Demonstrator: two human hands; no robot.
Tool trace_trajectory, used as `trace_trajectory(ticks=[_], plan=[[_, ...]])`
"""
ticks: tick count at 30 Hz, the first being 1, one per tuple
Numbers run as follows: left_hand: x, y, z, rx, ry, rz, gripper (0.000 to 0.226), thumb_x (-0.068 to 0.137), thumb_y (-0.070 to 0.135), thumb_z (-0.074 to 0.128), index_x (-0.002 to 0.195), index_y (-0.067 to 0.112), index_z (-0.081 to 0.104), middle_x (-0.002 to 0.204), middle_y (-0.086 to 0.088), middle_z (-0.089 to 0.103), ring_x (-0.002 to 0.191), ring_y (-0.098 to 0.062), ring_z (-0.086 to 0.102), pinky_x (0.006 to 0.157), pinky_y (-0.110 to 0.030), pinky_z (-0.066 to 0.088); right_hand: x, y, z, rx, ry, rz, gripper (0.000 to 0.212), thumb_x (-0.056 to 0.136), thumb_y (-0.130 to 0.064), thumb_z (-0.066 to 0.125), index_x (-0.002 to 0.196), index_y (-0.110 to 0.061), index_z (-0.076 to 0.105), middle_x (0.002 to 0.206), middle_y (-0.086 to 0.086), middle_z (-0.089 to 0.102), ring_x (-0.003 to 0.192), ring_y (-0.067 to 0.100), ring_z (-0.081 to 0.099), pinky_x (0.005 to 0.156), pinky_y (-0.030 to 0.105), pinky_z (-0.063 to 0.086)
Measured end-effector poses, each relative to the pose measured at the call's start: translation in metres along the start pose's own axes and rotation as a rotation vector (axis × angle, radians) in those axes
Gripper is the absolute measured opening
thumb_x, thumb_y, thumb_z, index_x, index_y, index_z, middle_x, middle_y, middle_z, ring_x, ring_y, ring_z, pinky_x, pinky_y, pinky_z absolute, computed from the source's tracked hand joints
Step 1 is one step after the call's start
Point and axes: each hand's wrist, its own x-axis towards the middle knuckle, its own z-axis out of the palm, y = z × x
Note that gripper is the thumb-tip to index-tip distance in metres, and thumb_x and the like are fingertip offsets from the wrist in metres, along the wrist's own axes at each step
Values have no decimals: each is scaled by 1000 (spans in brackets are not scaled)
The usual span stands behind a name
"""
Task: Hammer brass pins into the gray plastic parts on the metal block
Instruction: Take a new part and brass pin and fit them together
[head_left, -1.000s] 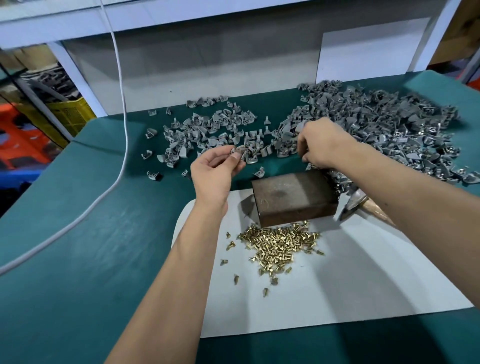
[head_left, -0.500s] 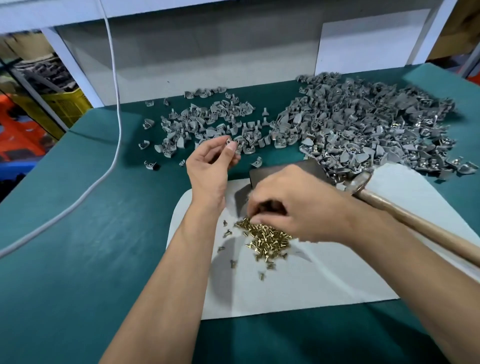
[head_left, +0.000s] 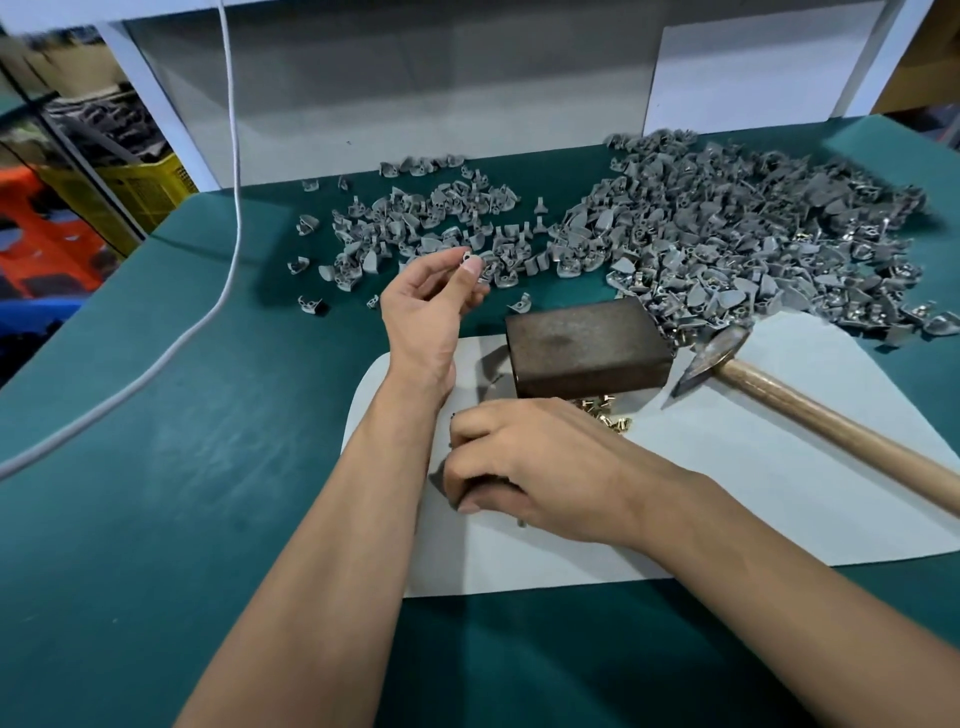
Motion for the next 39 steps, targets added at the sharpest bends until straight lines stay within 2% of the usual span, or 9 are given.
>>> trace_trajectory(ticks=[5,8,10,13,15,20,26,31,39], plan=[[0,0,-2,-41,-33,-20,12,88,-3,75,96,6,74,84,-8,75,71,-24,69,69,-25,57,-3,-5,9,-184,49,10,12,103,-31,55,97,-20,55,98,-4,53,92,20,57,66,32,35],[-1,1,-2,-57,-73,-31,13,87,-4,74,96,6,74,84,-8,76,71,-22,70,70,-26,57,-5,-2,2,-24,133,73,8,105,-21,53,98,-19,50,97,-7,49,82,10,47,71,29,41],[-5,3,0,-79,-123,-43,15,86,-5,74,94,8,76,84,-9,77,71,-20,71,70,-25,58,-10,6,-4,68,235,114,3,104,-16,55,104,-18,55,101,-9,52,86,4,48,78,25,44],[-12,6,2,-119,-198,-63,18,82,-6,76,95,5,74,86,-11,78,75,-18,74,72,-25,59,-14,18,-8,56,336,110,11,102,-11,60,110,-8,67,108,-2,57,94,12,57,88,31,50],[-16,9,4,-140,-230,-85,23,76,-1,79,97,3,71,87,-11,78,76,-19,74,73,-24,59,-16,26,-9,70,416,87,9,99,-7,64,101,-3,72,101,6,62,89,20,61,84,39,52],[-22,16,8,-234,-312,-170,25,73,-1,76,97,0,69,85,-12,77,75,-19,75,69,-22,60,-23,44,-17,54,681,165,8,93,-9,72,97,-4,76,95,4,61,87,16,57,81,23,48],[-25,23,10,-272,-460,-211,19,78,-3,71,95,4,78,93,-16,77,79,-22,76,69,-20,60,-33,60,-25,97,913,300,6,96,-10,69,100,-10,74,90,-5,68,78,4,64,75,19,53],[-30,26,16,-215,-557,-199,21,81,-2,69,96,8,81,94,-14,78,80,-21,77,70,-19,60,-33,67,-21,385,942,441,13,95,-3,67,102,-12,74,83,-3,73,63,15,72,63,35,62],[-33,27,20,-52,-571,-168,23,76,3,76,98,9,81,95,-13,78,81,-20,76,72,-22,61,-32,67,-22,349,955,360,23,91,-1,72,113,-10,70,92,-5,75,75,9,75,66,26,62]])
